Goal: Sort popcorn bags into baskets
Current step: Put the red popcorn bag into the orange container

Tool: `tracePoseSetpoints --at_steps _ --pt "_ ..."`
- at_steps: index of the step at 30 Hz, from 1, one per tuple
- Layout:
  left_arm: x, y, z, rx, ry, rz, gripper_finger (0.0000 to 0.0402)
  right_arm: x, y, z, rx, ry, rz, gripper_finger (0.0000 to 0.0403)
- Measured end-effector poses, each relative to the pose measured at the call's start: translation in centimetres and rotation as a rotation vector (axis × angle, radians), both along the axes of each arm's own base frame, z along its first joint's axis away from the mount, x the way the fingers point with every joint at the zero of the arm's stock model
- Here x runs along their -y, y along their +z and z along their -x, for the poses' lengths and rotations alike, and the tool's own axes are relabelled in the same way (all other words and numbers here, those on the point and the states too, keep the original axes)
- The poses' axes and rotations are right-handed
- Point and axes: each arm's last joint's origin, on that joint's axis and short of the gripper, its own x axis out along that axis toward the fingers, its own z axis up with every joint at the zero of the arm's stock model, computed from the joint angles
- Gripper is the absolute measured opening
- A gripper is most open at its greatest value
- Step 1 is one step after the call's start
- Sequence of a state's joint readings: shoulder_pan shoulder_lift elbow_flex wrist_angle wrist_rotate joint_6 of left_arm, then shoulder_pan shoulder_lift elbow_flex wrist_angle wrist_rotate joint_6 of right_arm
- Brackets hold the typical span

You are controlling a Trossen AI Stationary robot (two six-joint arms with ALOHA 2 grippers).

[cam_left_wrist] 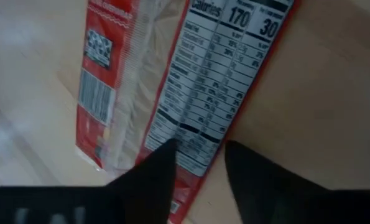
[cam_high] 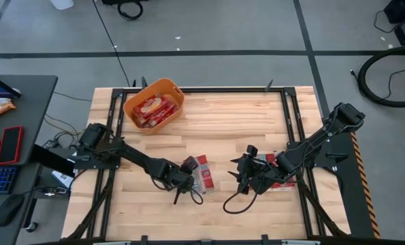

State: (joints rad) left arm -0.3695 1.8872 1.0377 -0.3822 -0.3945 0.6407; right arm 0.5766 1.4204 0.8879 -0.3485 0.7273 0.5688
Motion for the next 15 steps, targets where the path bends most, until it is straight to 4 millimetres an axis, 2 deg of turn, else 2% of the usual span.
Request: tracePoseSetpoints --at_steps 7,11,15 --pt "-0.1 -0.2 0.1 -0.009 0.005 0.003 0.0016 0.0 0.1 -0.1 0.009 0.002 -0.004 0.0217" --pt "-0.1 0.1 0.1 0.001 0.006 0.011 0.0009 -0.1 0.1 -0.1 0.005 0.007 -0.01 0.0217" --pt "-0.5 1.6 0.3 0.011 0.034 0.068 0.0004 -0.3 0.1 -0.2 -0.003 0.044 -0.046 0.0217"
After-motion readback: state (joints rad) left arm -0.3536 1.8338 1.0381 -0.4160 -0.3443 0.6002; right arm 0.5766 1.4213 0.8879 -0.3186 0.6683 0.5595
